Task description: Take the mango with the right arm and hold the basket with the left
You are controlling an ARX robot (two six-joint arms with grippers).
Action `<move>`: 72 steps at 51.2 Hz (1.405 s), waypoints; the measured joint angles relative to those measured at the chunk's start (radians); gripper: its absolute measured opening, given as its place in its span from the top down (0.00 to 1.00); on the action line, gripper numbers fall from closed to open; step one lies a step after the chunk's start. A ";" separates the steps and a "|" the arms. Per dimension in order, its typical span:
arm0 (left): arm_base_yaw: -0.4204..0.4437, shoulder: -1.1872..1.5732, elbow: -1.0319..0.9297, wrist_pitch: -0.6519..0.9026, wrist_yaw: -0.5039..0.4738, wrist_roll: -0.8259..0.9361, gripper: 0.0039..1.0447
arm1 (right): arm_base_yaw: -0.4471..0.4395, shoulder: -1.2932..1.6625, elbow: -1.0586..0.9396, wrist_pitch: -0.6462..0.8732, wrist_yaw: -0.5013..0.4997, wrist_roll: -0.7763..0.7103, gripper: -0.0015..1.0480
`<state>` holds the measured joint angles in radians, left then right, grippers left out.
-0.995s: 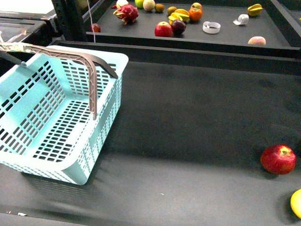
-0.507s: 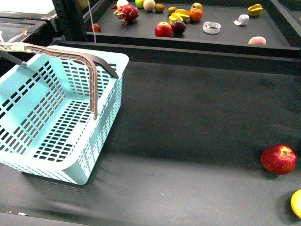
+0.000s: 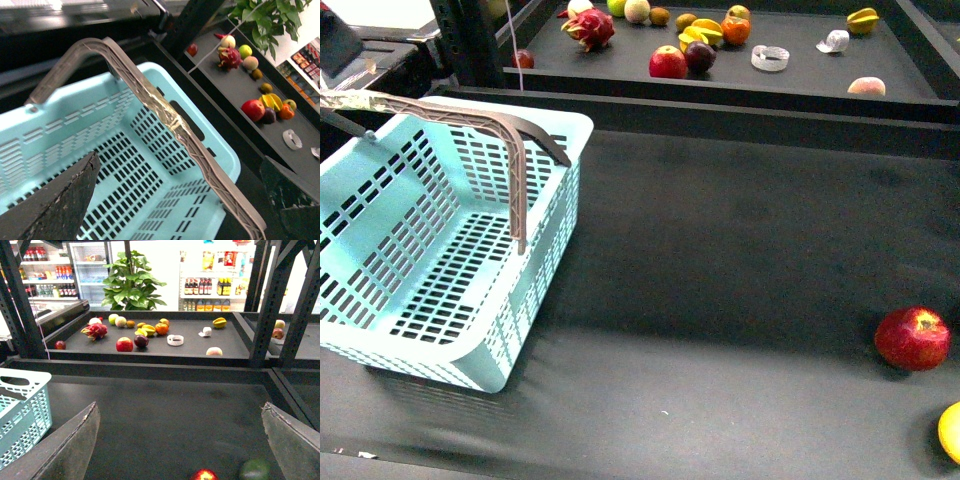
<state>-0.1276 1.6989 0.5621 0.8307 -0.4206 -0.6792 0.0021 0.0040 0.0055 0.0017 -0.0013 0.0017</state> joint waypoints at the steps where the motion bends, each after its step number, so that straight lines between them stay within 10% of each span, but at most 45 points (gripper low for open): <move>1: -0.001 0.021 0.018 -0.006 0.011 -0.014 0.08 | 0.000 0.000 0.000 0.000 0.000 0.000 0.08; 40: -0.036 0.474 0.527 -0.168 0.156 -0.235 0.08 | 0.000 0.000 0.000 0.000 0.000 0.000 0.08; 58: -0.024 0.484 0.522 -0.163 0.164 -0.276 0.74 | 0.000 0.000 0.000 0.000 0.000 0.000 0.08; 72: -0.031 0.452 0.486 -0.162 0.171 -0.232 0.95 | 0.000 0.000 0.000 0.000 0.000 0.000 0.08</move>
<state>-0.1589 2.1509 1.0485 0.6689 -0.2493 -0.9112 0.0021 0.0040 0.0055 0.0017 -0.0013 0.0021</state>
